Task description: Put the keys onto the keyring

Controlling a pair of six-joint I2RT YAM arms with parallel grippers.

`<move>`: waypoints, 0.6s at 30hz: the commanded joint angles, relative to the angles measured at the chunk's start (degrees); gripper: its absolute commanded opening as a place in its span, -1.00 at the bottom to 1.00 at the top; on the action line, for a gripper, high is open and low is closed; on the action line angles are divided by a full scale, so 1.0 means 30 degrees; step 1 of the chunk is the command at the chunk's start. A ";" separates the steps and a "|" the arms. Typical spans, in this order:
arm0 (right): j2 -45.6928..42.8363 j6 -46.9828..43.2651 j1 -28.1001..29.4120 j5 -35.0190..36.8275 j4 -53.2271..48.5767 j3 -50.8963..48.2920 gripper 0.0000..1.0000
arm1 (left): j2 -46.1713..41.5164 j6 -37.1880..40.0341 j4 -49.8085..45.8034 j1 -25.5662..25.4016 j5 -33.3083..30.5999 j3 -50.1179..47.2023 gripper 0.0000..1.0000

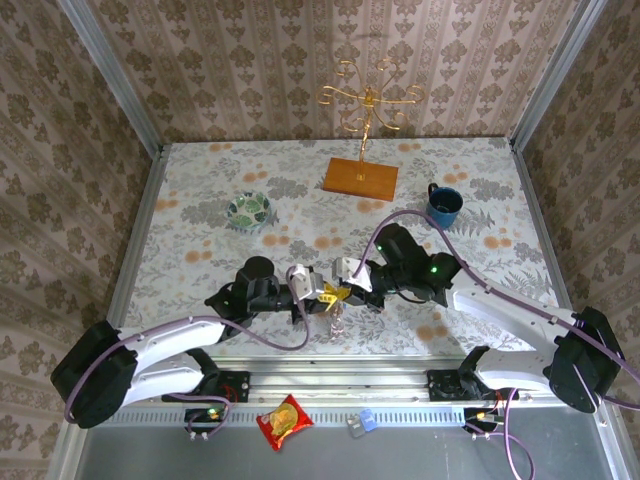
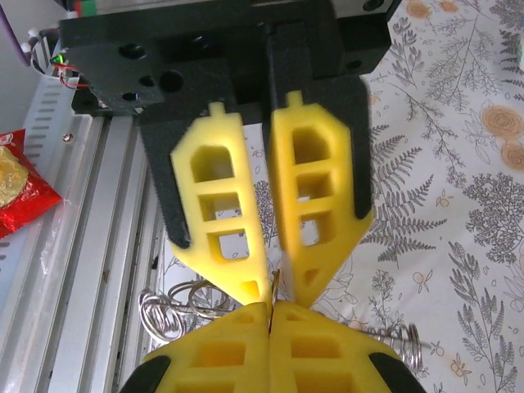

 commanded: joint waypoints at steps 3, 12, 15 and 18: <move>-0.0062 -0.0254 0.0490 -0.0722 -0.0161 0.0601 -0.97 | 0.0065 0.0550 -0.0261 0.0020 0.0163 0.0708 -0.97; -0.2219 0.2163 -0.0377 0.0993 0.2533 -0.2468 -0.16 | -0.0282 -0.0965 0.2767 0.0074 0.0068 -0.0735 -1.00; -0.2371 0.2543 -0.0382 0.0920 0.2515 -0.2902 -0.15 | -0.0258 -0.1241 0.3318 0.0069 -0.0051 -0.1020 -1.00; -0.2408 0.2796 -0.0387 0.0911 0.2714 -0.3111 -0.16 | -0.0288 -0.1340 0.3567 0.0075 -0.0137 -0.1172 -1.00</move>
